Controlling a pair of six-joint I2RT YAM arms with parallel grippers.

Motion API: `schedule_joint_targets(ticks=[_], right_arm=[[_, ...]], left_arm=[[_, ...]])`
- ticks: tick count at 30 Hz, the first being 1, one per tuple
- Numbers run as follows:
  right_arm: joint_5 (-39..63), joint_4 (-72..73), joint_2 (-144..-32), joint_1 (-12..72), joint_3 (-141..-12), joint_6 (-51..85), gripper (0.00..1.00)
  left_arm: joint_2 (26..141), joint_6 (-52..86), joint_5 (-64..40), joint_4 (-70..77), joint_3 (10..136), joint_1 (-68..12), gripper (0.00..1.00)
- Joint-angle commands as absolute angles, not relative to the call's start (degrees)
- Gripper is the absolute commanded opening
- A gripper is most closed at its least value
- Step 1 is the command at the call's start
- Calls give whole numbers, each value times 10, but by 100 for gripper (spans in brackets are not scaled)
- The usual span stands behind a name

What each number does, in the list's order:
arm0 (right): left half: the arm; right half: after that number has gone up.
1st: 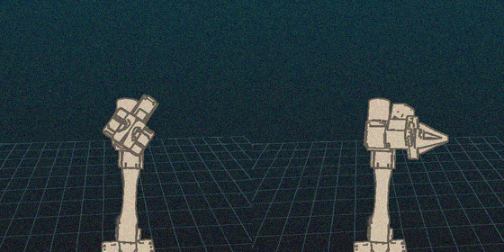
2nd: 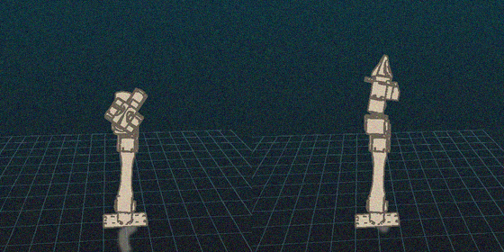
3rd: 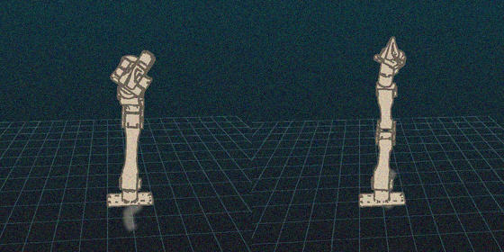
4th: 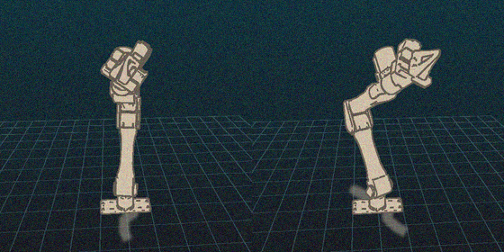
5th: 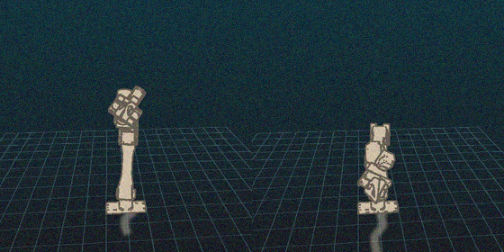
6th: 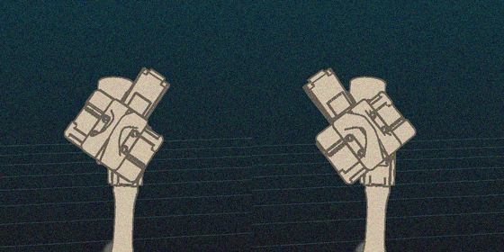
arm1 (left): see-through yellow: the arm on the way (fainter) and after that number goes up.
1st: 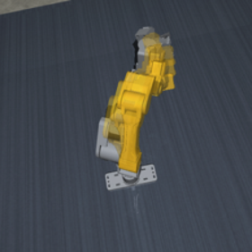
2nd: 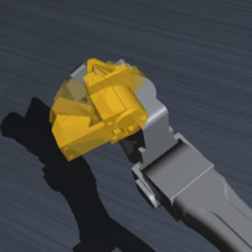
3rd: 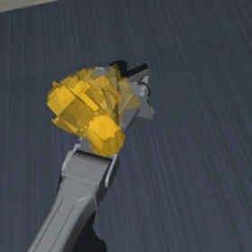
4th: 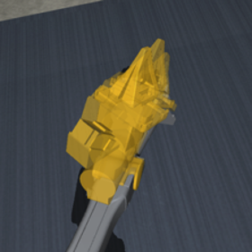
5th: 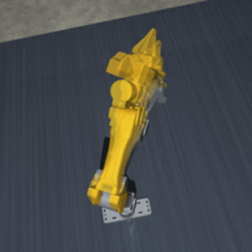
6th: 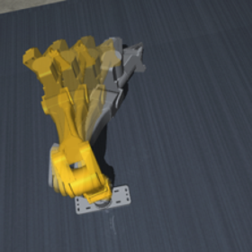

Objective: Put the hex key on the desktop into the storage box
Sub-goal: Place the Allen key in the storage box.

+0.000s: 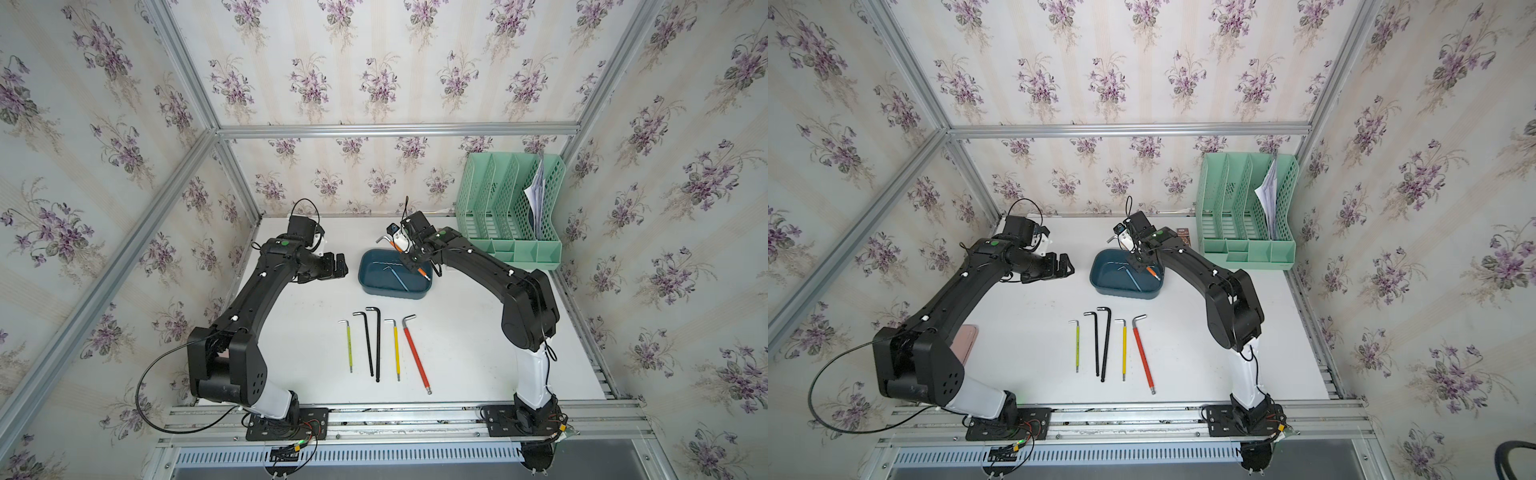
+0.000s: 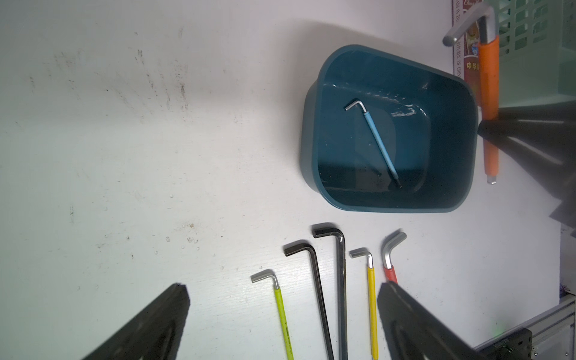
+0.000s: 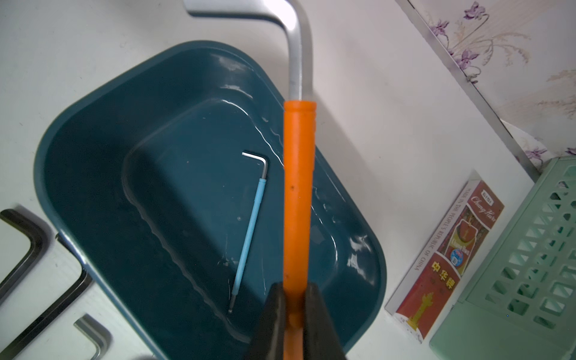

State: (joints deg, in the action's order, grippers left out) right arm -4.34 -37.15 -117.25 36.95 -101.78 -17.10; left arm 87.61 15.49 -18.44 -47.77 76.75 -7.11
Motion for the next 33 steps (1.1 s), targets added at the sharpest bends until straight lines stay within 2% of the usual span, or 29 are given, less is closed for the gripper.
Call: schedule_joint_targets(ticks=[1, 17, 25, 33], right_arm=[[-28, -367, -1185, 371, -1032, -183, 0], [-11, -371, -1237, 374, -1042, -189, 0], [-48, -367, -1261, 381, -1047, -172, 1], [-63, -371, -1264, 383, -1045, -140, 37]], left_arm=[[873, 159, -190, -477, 765, -70, 99], [875, 159, -188, -474, 766, -70, 99], [874, 159, -183, -474, 763, -70, 99], [880, 159, -185, -478, 765, -70, 99]])
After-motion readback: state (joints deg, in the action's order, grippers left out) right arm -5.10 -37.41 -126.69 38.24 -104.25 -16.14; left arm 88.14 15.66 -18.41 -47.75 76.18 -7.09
